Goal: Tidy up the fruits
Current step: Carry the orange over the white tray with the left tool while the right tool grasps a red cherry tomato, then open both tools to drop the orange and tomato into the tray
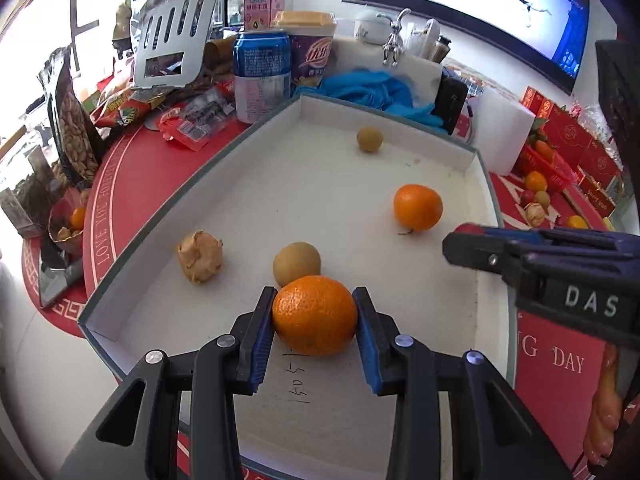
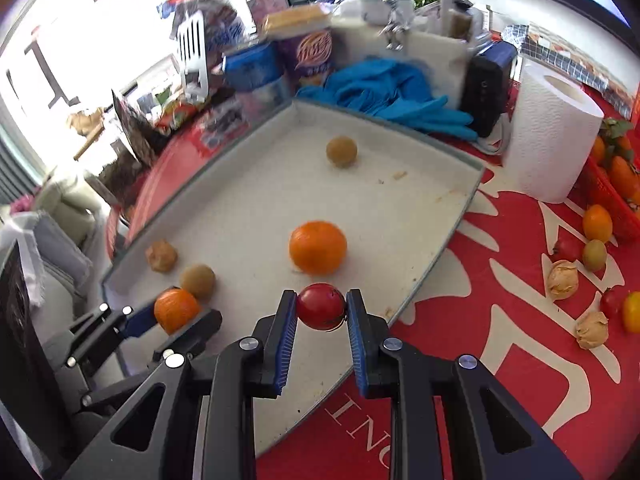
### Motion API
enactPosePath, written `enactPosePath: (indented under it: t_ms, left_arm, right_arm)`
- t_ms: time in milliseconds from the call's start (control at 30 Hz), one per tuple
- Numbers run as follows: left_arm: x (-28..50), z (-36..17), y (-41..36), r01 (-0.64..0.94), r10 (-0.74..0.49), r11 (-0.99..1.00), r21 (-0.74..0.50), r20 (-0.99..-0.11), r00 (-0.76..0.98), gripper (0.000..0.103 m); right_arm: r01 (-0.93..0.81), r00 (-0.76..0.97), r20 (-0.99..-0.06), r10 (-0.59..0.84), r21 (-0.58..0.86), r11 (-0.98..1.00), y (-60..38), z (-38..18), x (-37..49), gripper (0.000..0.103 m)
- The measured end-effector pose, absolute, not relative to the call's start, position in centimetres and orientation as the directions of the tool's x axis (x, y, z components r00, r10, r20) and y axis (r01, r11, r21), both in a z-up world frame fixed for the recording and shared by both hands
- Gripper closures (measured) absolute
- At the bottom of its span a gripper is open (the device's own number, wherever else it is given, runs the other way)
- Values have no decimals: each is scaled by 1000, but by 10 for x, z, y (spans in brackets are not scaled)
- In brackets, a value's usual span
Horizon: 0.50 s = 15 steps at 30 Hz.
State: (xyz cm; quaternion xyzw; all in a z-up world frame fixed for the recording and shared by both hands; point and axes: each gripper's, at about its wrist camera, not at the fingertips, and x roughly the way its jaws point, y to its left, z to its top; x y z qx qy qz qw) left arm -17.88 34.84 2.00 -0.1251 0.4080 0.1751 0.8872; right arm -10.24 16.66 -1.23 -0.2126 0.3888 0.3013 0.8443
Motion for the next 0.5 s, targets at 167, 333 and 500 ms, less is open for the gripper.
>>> enactPosePath:
  t_ms: [167,333,500]
  left_arm:
    - [-180,19,349,-403,203,912,-79,-767,609,62]
    - [-179,19,349,-398,203,914,-76,-765,611,62]
    - [-179,18,348,-400,205,914,-74,-765,611,61]
  right_arm:
    - [-670,511,-796,323,-134,730,168,-13,-102,77]
    - [-667,518,-798,308,-151,730,174,-18,-105,77]
    - [-661,523,-798,299,-158,734,176,-19,-105,77]
